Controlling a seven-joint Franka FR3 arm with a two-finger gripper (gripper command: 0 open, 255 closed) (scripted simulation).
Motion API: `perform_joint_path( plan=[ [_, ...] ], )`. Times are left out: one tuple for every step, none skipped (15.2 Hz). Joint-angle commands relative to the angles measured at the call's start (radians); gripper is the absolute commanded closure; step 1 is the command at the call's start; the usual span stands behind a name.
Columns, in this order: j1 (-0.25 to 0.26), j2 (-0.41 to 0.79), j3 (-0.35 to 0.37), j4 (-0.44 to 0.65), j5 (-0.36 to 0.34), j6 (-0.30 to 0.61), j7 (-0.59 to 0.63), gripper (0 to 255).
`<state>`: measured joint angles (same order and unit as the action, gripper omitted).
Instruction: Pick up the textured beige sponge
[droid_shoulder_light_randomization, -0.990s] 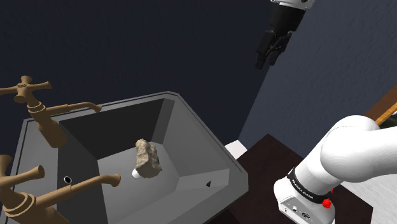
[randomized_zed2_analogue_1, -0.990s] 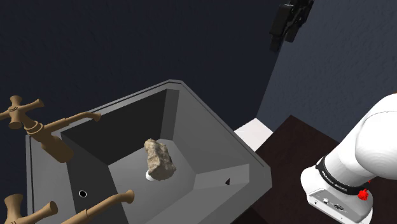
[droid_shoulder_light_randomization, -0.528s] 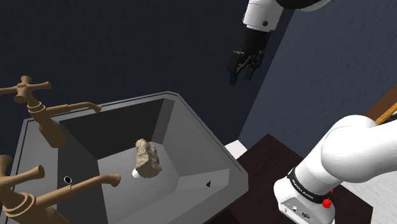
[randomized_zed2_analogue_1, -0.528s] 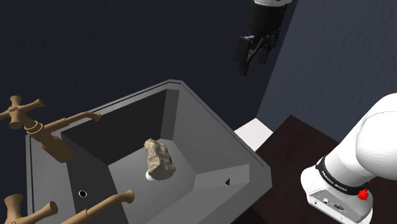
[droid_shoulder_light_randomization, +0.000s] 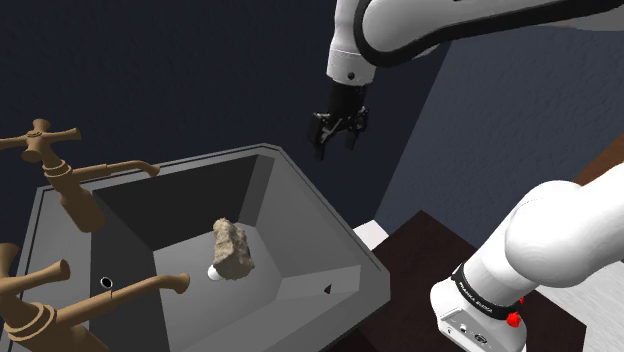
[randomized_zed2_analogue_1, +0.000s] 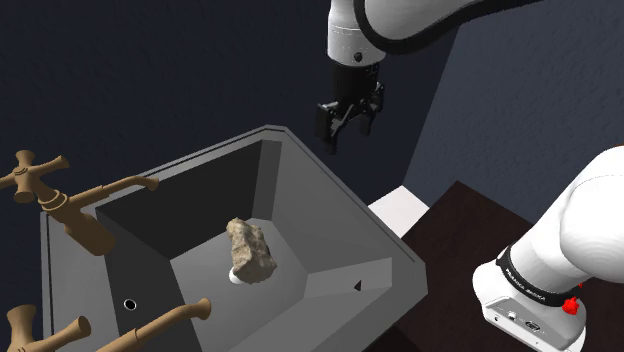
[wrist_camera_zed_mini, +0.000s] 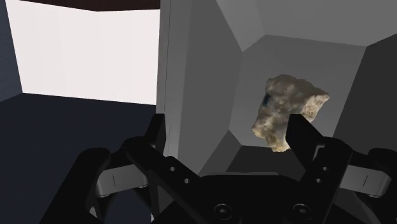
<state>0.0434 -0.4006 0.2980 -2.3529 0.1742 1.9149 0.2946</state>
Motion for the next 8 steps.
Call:
perform_joint_path(
  plan=[
    [0.0, 0.067, 0.031, 0.018, -0.006, 0.042, 0.046, 0],
    [0.0, 0.104, 0.046, 0.03, -0.011, 0.063, 0.069, 0],
    [0.0, 0.142, 0.06, 0.043, -0.019, 0.084, 0.093, 0],
    [0.0, 0.18, 0.074, 0.057, -0.028, 0.103, 0.118, 0],
    [0.001, 0.22, 0.087, 0.073, -0.039, 0.122, 0.143, 0],
    [0.002, 0.26, 0.098, 0.09, -0.052, 0.14, 0.169, 0],
    [0.003, 0.301, 0.109, 0.108, -0.066, 0.156, 0.195, 0],
    [0.006, 0.343, 0.118, 0.127, -0.082, 0.172, 0.222, 0]
  ],
)
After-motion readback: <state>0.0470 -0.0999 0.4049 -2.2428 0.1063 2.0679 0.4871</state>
